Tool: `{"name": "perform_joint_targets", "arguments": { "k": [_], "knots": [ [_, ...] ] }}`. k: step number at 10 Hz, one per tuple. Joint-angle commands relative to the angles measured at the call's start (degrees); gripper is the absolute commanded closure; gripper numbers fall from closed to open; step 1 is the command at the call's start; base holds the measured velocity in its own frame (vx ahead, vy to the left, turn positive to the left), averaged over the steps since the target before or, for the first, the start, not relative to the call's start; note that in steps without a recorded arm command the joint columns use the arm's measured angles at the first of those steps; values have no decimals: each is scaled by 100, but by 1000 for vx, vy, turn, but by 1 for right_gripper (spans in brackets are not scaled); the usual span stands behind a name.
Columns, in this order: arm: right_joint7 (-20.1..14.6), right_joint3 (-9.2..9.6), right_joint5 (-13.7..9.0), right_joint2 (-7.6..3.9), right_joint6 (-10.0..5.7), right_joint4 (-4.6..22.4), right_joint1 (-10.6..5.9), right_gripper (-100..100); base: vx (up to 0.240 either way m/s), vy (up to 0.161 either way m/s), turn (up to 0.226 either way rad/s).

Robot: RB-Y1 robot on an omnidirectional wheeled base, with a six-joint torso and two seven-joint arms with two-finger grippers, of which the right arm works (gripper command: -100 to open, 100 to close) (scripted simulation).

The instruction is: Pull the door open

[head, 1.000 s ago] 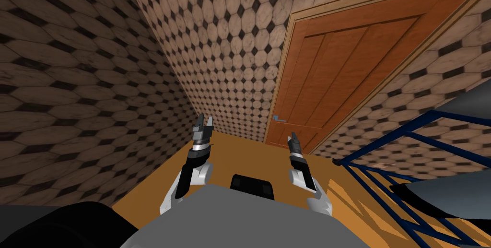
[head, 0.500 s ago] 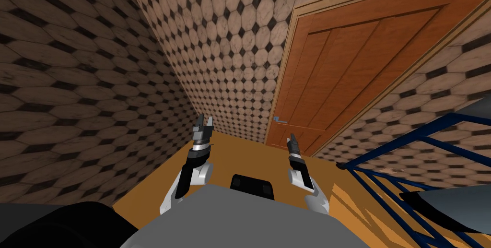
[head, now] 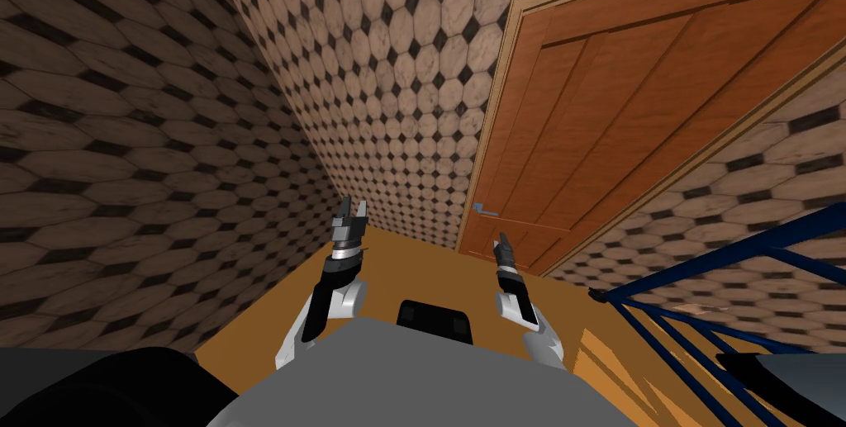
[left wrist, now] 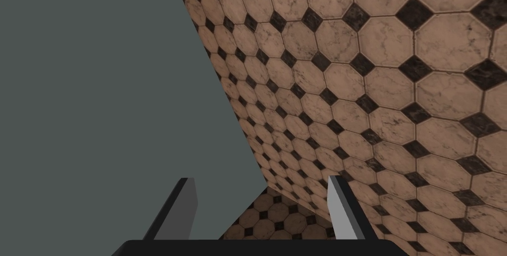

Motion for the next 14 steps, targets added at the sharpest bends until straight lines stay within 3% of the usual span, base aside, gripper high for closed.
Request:
{"name": "perform_joint_targets", "arguments": {
  "k": [1, 6, 14],
  "knots": [
    [-31, -28, -29, -28, -105, 286, -134, -100, 62, -31, 55],
    [-78, -81, -83, -61, -260, 972, -378, -100, 65, -30, 35],
    [-185, -200, -204, -123, -612, 2351, -931, -100, 78, -42, 44]
  ]
}}
